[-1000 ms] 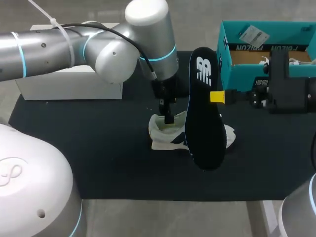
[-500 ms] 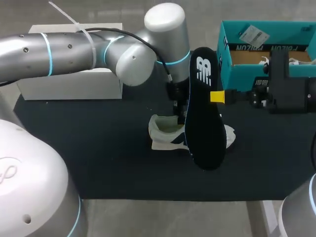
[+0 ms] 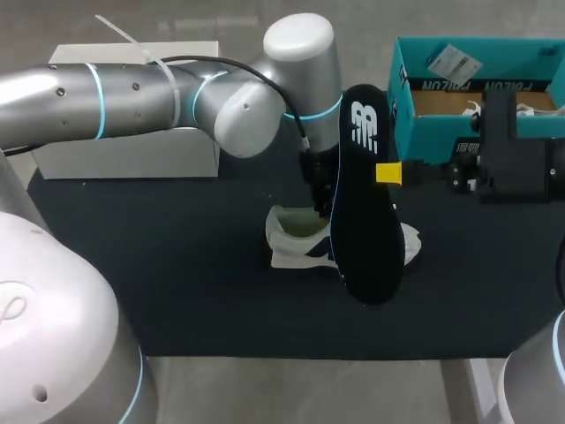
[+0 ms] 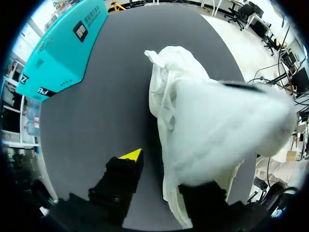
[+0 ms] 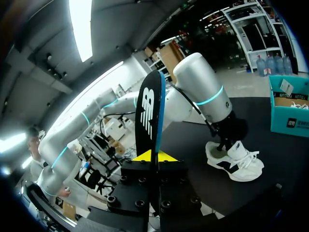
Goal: Take the shoe out of the shoebox, open the shoe tongue, remove and reinsert the insole, then place the shoe into the shoebox
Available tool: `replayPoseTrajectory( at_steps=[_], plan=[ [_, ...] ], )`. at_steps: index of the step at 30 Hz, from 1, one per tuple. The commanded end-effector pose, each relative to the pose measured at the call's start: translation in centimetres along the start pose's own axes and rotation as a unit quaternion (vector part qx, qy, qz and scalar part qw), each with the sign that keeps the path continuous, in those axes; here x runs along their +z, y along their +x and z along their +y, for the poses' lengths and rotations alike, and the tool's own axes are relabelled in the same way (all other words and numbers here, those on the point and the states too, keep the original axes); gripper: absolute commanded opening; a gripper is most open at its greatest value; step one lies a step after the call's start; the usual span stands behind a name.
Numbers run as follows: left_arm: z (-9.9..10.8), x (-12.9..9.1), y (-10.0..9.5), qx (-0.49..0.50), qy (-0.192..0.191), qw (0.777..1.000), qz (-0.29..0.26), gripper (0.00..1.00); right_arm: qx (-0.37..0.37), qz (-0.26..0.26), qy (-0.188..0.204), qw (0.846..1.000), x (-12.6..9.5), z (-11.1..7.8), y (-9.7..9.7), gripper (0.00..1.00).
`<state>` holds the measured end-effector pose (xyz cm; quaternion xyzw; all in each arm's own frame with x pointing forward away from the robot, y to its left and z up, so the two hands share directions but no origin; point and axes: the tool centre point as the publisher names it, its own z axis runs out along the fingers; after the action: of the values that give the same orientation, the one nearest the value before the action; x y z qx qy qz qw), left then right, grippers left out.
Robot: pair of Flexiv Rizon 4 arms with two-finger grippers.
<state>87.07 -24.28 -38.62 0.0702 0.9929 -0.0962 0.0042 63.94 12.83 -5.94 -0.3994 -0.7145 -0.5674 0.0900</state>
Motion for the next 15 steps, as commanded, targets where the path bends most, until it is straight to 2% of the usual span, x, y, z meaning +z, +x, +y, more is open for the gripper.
replayPoseTrajectory(
  at_steps=[1,11,14,15],
  plan=[
    [0.2,-0.1,0.2,0.001,0.003,1.000,-0.001,0.00,0.001,-0.005,-0.005,1.000,0.0,-0.4,0.6,0.00],
    [0.2,-0.1,0.2,0.001,0.003,1.000,-0.001,0.00,0.001,-0.005,-0.005,1.000,0.0,-0.4,0.6,0.00],
    [0.4,-1.7,0.5,0.057,0.004,0.998,0.006,0.00,0.001,-0.005,-0.005,1.000,0.0,-0.4,0.6,0.00],
    [0.2,-2.3,0.4,0.100,0.008,0.995,0.026,0.00,0.001,-0.005,-0.005,1.000,0.0,-0.4,0.6,0.00]
  ],
)
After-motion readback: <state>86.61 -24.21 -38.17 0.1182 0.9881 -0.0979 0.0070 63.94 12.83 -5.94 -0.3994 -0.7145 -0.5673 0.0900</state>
